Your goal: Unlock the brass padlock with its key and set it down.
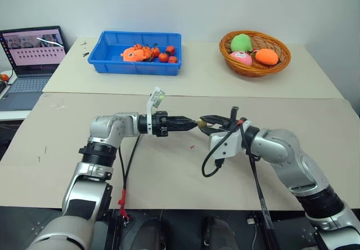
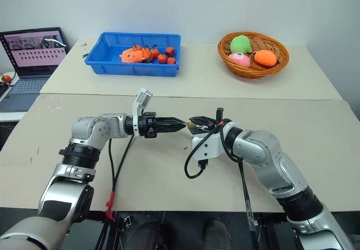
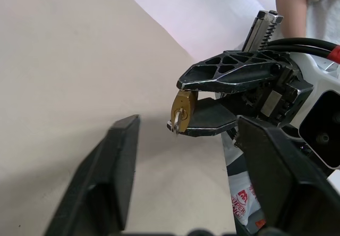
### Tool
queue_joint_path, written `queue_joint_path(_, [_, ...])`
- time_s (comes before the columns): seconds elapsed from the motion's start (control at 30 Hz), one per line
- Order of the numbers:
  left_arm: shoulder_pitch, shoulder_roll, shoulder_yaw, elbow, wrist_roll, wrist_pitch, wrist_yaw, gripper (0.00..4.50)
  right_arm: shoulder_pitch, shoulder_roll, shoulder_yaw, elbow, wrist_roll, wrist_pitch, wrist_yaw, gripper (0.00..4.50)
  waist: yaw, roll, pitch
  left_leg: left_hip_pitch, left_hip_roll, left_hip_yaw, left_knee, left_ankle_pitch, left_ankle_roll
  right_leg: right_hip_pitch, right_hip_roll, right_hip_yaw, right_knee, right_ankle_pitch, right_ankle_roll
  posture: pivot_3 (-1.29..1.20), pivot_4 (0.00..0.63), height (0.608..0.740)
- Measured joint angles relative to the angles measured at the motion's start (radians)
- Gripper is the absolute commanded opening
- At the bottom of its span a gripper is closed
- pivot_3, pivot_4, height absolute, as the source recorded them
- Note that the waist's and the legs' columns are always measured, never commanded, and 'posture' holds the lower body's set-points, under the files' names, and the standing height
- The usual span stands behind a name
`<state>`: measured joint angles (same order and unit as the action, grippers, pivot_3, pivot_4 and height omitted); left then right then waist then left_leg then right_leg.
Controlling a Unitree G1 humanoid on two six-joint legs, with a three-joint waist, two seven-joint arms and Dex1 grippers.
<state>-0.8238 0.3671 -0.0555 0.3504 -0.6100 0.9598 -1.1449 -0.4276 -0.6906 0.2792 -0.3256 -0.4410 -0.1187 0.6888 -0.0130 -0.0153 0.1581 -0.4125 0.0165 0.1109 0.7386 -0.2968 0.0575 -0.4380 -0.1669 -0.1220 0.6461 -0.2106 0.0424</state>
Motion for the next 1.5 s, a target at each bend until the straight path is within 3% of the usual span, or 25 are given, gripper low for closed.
queue_joint_path(0.27, [0.001,0.004,0.013,0.000,-0.009,0.004,0.015,0.04,0.000,0.007,0.000,-0.010,-0.007,0.000,0.003,0.91,0.000,0.000,0.000,0.000,0.000,0.000,0.000,0.000,0.000,0.000,0.000,0.000,0.000,0.000,0.000,0.00,0.150,0.692])
queue_joint_path(0.67, [0.002,0.005,0.012,-0.003,-0.009,0.000,0.016,0.04,0.000,0.010,-0.003,-0.011,-0.009,0.002,0.005,0.91,0.000,0.000,0.000,0.000,0.000,0.000,0.000,0.000,0.000,0.000,0.000,0.000,0.000,0.000,0.000,0.00,0.150,0.692])
queue_joint_path(0.77, [0.027,0.006,-0.012,-0.046,0.035,-0.092,0.012,0.04,0.001,0.010,-0.003,-0.008,-0.009,0.007,0.009,0.91,0.000,0.000,0.000,0.000,0.000,0.000,0.000,0.000,0.000,0.000,0.000,0.000,0.000,0.000,0.000,0.00,0.150,0.692])
queue_joint_path(1.17, [0.118,-0.008,-0.111,-0.124,0.275,-0.645,-0.008,0.04,0.012,0.011,-0.014,0.000,-0.015,0.017,0.023,0.91,0.001,0.000,0.000,0.000,0.000,0.001,0.002,0.000,0.000,0.000,0.000,0.000,-0.001,0.000,0.000,0.00,0.150,0.692])
queue_joint_path(1.5, [0.127,-0.055,-0.120,0.071,0.434,-1.233,0.000,0.04,0.017,0.011,-0.027,0.001,-0.027,0.022,0.022,0.91,0.001,0.000,0.000,0.000,0.000,0.001,0.002,0.000,0.000,0.000,0.000,0.000,-0.001,0.000,-0.001,0.00,0.150,0.692])
